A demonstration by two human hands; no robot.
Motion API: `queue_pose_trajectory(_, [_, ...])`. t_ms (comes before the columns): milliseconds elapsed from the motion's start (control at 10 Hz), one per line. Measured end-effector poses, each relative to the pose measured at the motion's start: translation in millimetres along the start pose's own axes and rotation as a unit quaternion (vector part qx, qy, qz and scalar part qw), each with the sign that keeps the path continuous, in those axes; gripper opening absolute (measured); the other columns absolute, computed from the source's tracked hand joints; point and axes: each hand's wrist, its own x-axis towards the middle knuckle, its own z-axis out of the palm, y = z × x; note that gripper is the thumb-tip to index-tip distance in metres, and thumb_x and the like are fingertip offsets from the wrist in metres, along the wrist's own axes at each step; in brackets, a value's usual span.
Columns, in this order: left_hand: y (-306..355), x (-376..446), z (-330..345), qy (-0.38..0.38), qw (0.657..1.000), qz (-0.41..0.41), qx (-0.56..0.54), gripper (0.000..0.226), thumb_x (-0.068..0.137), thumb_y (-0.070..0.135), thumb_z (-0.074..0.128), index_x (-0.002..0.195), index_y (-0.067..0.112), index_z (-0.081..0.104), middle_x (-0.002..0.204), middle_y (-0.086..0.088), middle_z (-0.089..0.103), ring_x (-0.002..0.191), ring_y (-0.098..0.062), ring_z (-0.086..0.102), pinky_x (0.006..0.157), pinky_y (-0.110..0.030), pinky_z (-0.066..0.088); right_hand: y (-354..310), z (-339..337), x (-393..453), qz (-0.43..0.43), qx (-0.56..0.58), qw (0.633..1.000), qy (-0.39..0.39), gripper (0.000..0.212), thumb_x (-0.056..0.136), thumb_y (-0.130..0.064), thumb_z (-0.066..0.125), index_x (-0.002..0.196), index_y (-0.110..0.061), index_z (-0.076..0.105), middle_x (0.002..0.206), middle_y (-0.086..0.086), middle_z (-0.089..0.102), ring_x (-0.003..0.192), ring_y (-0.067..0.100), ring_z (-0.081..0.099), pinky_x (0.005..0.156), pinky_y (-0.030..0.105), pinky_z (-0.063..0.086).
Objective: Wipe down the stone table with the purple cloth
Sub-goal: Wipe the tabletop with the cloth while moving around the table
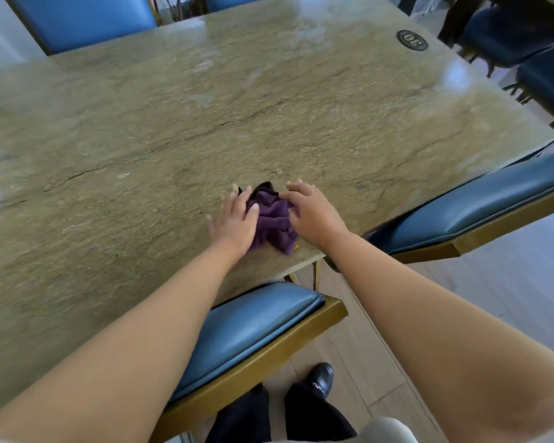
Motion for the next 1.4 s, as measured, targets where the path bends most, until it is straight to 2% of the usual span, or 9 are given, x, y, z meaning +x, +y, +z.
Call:
queue_pose_trajectory(200, [-37, -4, -9, -0.050, 0.992, -0.114, -0.005, 0.059, 0.100, 0.052, 0.008, 0.154, 0.029, 0.003, 0.161, 0.012, -0.014, 0.147, -0.011, -0.017, 0.117, -0.050, -0.015, -14, 43, 11, -0.051, -0.167, 0.965, -0.197, 0.070, 0.087, -0.063, 0.046, 0.145, -0.053, 0.009, 0.160, -0.011, -0.008, 0.143, 0.027, -0.028, 0.112, 0.059, -0.012])
queue_pose_trajectory(300, [-46, -4, -17, -0.047, 0.996, -0.071, -0.040, 0.059, 0.102, 0.047, 0.010, 0.155, 0.020, 0.008, 0.162, 0.005, -0.004, 0.149, -0.016, -0.011, 0.117, -0.049, -0.014, -10, 40, 10, -0.072, -0.143, 0.961, -0.226, 0.062, 0.094, -0.040, 0.050, 0.144, -0.054, 0.016, 0.160, -0.016, -0.005, 0.143, 0.023, -0.026, 0.111, 0.058, -0.013])
queue_pose_trajectory(500, [-37, -8, -12, -0.075, 0.991, -0.102, 0.036, 0.065, 0.098, 0.059, 0.006, 0.154, 0.027, -0.005, 0.158, 0.011, -0.023, 0.145, -0.013, -0.024, 0.117, -0.048, -0.016, 5, 28, -35, -0.096, 0.051, 0.969, -0.221, 0.060, 0.086, 0.009, 0.046, 0.119, -0.038, 0.065, 0.148, -0.017, 0.039, 0.147, 0.009, 0.004, 0.114, 0.029, -0.010])
queue_pose_trajectory(700, [-8, -15, 8, -0.065, 0.979, -0.103, 0.164, 0.081, 0.089, 0.073, 0.001, 0.151, 0.025, -0.019, 0.151, 0.005, -0.041, 0.141, -0.029, -0.033, 0.112, -0.063, -0.016, 28, -5, -76, 0.032, 0.122, 0.980, -0.157, 0.029, 0.082, 0.000, 0.066, 0.094, -0.024, 0.078, 0.114, -0.012, 0.068, 0.118, 0.003, 0.045, 0.105, 0.013, 0.029])
queue_pose_trajectory(800, [11, -10, 16, -0.125, 0.973, -0.029, 0.190, 0.069, 0.089, 0.072, 0.000, 0.148, 0.041, -0.018, 0.149, 0.010, -0.041, 0.139, -0.029, -0.036, 0.109, -0.066, -0.017, 36, -29, -74, 0.107, 0.060, 0.978, -0.169, 0.033, 0.078, 0.001, 0.066, 0.072, -0.029, 0.079, 0.096, -0.012, 0.061, 0.096, 0.006, 0.053, 0.089, 0.019, 0.045])
queue_pose_trajectory(900, [8, -5, 20, -0.147, 0.966, 0.004, 0.211, 0.069, 0.089, 0.072, 0.004, 0.145, 0.043, -0.024, 0.145, 0.010, -0.047, 0.134, -0.027, -0.044, 0.108, -0.063, -0.022, 45, -43, -62, 0.110, 0.114, 0.987, -0.017, 0.052, 0.071, 0.009, 0.049, 0.074, -0.035, 0.078, 0.100, -0.013, 0.070, 0.103, 0.009, 0.056, 0.101, 0.027, 0.043])
queue_pose_trajectory(1000, [1, -5, 20, -0.151, 0.970, 0.009, 0.190, 0.067, 0.090, 0.071, 0.005, 0.145, 0.045, -0.023, 0.143, 0.013, -0.049, 0.131, -0.024, -0.048, 0.107, -0.060, -0.026, 59, -36, -52, 0.137, 0.066, 0.985, 0.077, 0.057, 0.079, 0.007, 0.046, 0.117, -0.031, 0.066, 0.137, -0.006, 0.054, 0.134, 0.020, 0.033, 0.116, 0.029, 0.018])
queue_pose_trajectory(1100, [1, -2, 21, -0.143, 0.977, 0.002, 0.161, 0.064, 0.090, 0.071, 0.004, 0.146, 0.048, -0.018, 0.147, 0.017, -0.044, 0.134, -0.022, -0.045, 0.108, -0.058, -0.024, 65, -15, -40, 0.199, -0.092, 0.975, -0.037, 0.053, 0.098, -0.026, 0.038, 0.145, -0.046, 0.025, 0.161, -0.007, 0.000, 0.147, 0.026, -0.014, 0.114, 0.050, -0.012])
queue_pose_trajectory(1400, [-2, -5, 21, -0.080, 0.995, 0.019, 0.054, 0.063, 0.097, 0.059, 0.004, 0.154, 0.032, 0.003, 0.160, 0.012, -0.014, 0.146, -0.014, -0.023, 0.112, -0.053, -0.024, 24, 19, -39, 0.008, -0.103, 0.982, -0.156, 0.052, 0.098, -0.038, 0.040, 0.143, -0.053, 0.020, 0.160, -0.017, -0.003, 0.144, 0.019, -0.025, 0.114, 0.050, -0.017])
